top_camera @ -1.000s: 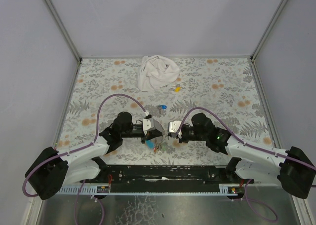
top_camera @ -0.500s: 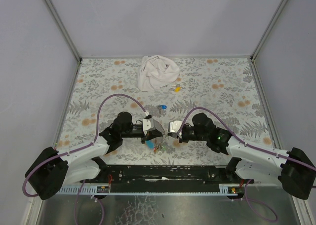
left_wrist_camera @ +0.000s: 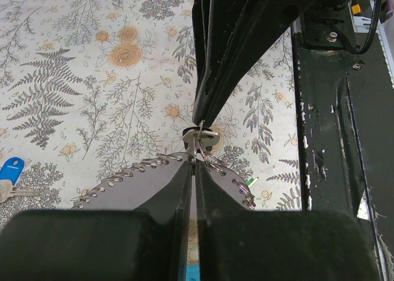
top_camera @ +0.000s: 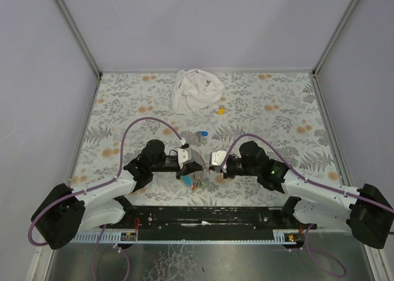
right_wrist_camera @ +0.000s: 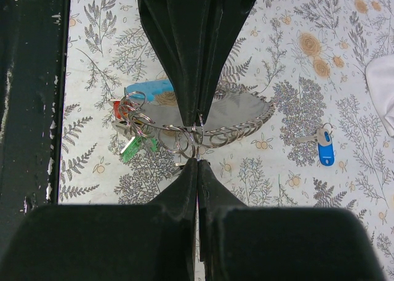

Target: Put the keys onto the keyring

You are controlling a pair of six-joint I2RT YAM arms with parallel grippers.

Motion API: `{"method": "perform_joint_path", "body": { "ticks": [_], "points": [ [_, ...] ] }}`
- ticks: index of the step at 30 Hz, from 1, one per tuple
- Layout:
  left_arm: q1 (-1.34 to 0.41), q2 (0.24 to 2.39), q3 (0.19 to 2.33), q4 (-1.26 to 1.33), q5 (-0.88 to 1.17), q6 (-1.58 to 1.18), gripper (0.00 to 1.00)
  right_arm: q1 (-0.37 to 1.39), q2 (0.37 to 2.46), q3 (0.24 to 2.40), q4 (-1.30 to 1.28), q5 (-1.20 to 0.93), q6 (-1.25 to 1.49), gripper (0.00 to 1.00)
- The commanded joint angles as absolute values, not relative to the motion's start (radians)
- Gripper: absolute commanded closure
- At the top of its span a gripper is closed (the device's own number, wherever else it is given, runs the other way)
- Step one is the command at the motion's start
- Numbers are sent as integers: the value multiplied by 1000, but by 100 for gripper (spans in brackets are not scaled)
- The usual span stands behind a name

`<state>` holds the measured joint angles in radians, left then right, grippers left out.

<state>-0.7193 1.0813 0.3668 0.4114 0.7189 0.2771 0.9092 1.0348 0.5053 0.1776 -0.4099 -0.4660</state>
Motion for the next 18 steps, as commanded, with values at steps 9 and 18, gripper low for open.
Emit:
{"method": "perform_joint_path", "body": {
  "ticks": [9,18],
  "points": [
    [-724,1079,366,506,754,272,100,916,1040,522,230,-434,-452,100],
    [-724,1088,368,509,758,271,100,917,1040,519,238,-432,-447,100]
  ]
}}
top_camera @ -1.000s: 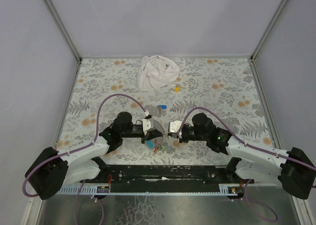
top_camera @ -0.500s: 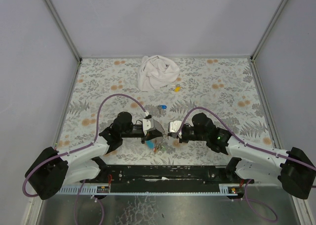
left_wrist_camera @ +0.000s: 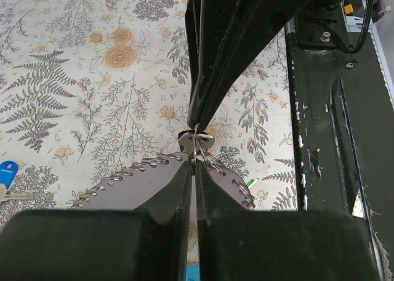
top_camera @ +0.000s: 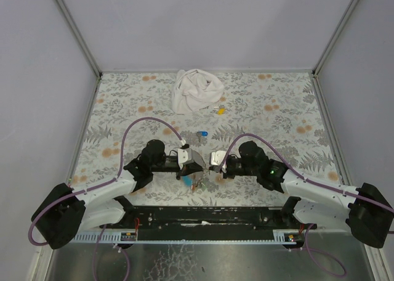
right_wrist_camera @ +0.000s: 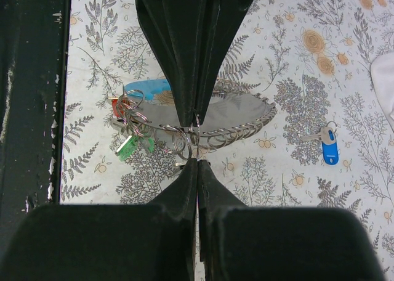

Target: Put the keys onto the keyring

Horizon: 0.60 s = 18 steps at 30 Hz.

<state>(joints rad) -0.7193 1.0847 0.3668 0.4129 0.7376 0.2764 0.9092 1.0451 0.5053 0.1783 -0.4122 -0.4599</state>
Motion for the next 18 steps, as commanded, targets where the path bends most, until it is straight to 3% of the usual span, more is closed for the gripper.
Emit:
{"method": "perform_joint_path", "body": {
  "ticks": [1,18],
  "points": [
    [-724,1089,368,511,758,269,100,916,1040,518,239,-432,-448,100],
    [-727,1063,350,527,699,263,100,918,1031,516,238,-415,-445,100]
  ]
}}
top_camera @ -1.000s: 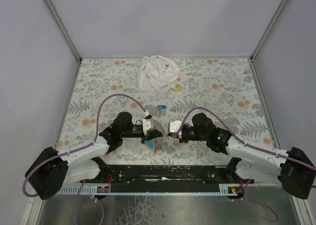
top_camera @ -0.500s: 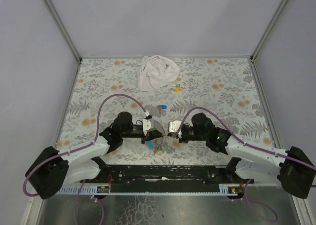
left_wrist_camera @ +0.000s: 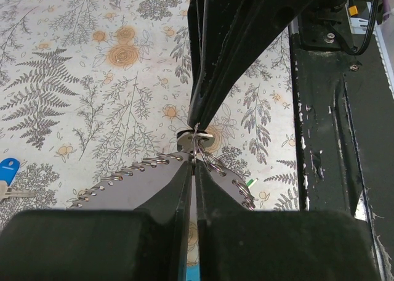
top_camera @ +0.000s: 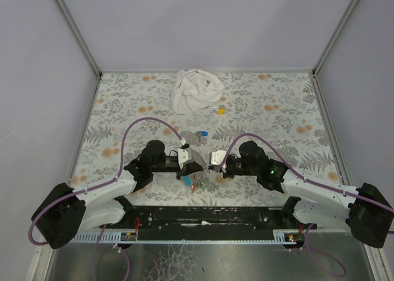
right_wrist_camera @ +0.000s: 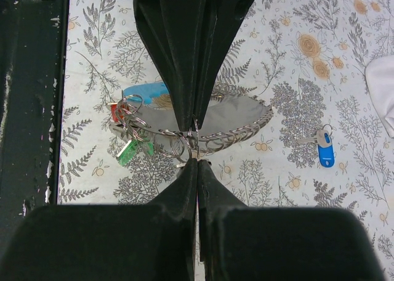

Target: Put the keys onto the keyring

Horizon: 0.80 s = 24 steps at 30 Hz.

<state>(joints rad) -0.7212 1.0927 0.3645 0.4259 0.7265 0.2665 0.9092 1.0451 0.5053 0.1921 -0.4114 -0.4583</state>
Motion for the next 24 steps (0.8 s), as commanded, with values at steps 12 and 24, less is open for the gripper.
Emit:
{"method": "perform_joint_path", "body": {
  "ticks": [12,24],
  "points": [
    [-726,1056,344,528,682,263,100,916,1020,512,236,-385,-438,100],
    [-728,1061,347,531,690,259,100,916,1022,512,240,-413,-442,100]
  ]
}}
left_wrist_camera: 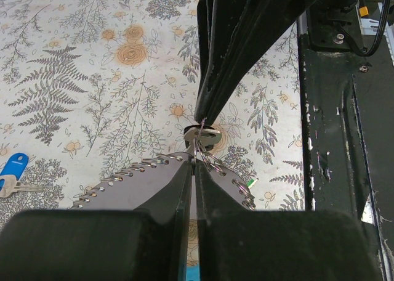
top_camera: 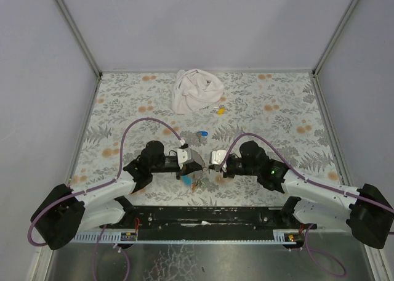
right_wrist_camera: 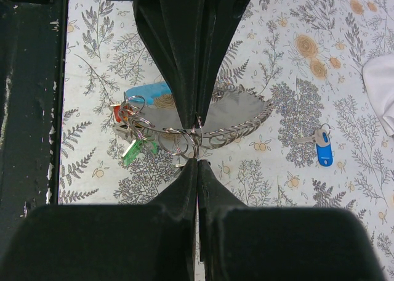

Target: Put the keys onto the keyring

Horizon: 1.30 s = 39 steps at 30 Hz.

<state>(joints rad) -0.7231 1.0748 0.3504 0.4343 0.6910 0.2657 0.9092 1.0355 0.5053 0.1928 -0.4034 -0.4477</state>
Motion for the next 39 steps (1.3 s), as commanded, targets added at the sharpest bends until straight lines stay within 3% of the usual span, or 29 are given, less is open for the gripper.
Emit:
{"method": "perform_joint_path", "body": {
  "ticks": [1,39],
  "points": [
    [-727,1060,347,531,694,259,100,917,1024,513,239,-413,-441,100],
    [-737,1094,352,574,751,242,100,917,1048,520,257,-430,-427,100]
  ]
}}
